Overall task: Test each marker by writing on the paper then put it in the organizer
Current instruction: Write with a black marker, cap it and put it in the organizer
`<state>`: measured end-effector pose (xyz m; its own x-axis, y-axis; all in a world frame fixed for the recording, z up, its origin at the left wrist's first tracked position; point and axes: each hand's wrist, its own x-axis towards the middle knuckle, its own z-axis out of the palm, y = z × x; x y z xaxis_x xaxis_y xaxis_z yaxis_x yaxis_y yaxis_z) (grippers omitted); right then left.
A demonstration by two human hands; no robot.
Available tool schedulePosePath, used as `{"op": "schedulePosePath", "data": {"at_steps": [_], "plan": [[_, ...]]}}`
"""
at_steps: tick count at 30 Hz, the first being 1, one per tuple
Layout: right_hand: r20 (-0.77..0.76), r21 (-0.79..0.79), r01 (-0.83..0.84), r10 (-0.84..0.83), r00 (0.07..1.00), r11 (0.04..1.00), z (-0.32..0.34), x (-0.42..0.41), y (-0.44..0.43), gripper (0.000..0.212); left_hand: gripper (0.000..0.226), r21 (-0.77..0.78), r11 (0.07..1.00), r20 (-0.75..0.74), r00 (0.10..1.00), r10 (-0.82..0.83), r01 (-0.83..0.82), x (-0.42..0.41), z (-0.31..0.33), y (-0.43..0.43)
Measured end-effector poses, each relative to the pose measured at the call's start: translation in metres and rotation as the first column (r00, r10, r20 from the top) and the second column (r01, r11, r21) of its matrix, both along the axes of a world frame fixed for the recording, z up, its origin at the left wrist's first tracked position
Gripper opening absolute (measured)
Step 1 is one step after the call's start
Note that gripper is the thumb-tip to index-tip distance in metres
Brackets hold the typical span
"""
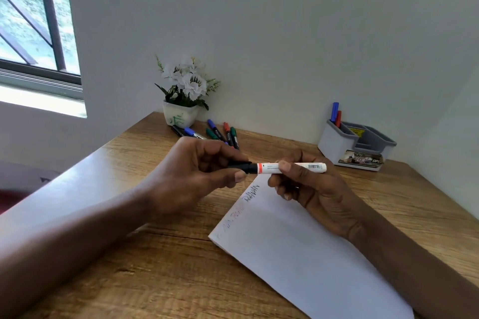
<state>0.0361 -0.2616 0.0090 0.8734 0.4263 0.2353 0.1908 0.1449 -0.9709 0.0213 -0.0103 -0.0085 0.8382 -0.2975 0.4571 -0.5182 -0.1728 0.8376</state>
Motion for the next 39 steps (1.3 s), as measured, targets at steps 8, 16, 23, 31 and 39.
{"op": "schedulePosePath", "data": {"at_steps": [8, 16, 23, 31, 39], "plan": [[0.109, -0.091, 0.004, 0.006, 0.994, 0.996, 0.002, 0.000, -0.003, 0.017, 0.026, -0.148, 0.987, -0.114, 0.991, -0.074, 0.056, -0.001, 0.003, 0.005], [0.098, -0.066, -0.045, 0.051, 0.994, 0.997, 0.004, 0.003, -0.009, 0.019, 0.021, -0.110, 0.989, -0.054, 0.993, -0.108, 0.101, -0.001, 0.014, 0.001], [-0.080, 0.112, 0.064, -0.055, 0.995, 0.992, 0.017, 0.015, -0.025, 0.040, 0.079, 0.517, 0.781, 0.409, 0.902, 0.134, -0.350, 0.012, 0.004, 0.010], [-0.029, -0.092, 0.435, -0.439, 0.898, 0.896, 0.008, 0.024, -0.038, 0.031, 0.101, 0.884, 0.454, 0.079, 0.993, 0.084, -0.109, 0.018, -0.002, 0.003], [0.024, 0.056, 0.694, -0.696, 0.718, 0.718, 0.027, 0.043, -0.051, 0.007, 0.094, 0.908, 0.410, 0.058, 0.995, 0.078, -0.085, 0.025, -0.005, 0.002]]}}
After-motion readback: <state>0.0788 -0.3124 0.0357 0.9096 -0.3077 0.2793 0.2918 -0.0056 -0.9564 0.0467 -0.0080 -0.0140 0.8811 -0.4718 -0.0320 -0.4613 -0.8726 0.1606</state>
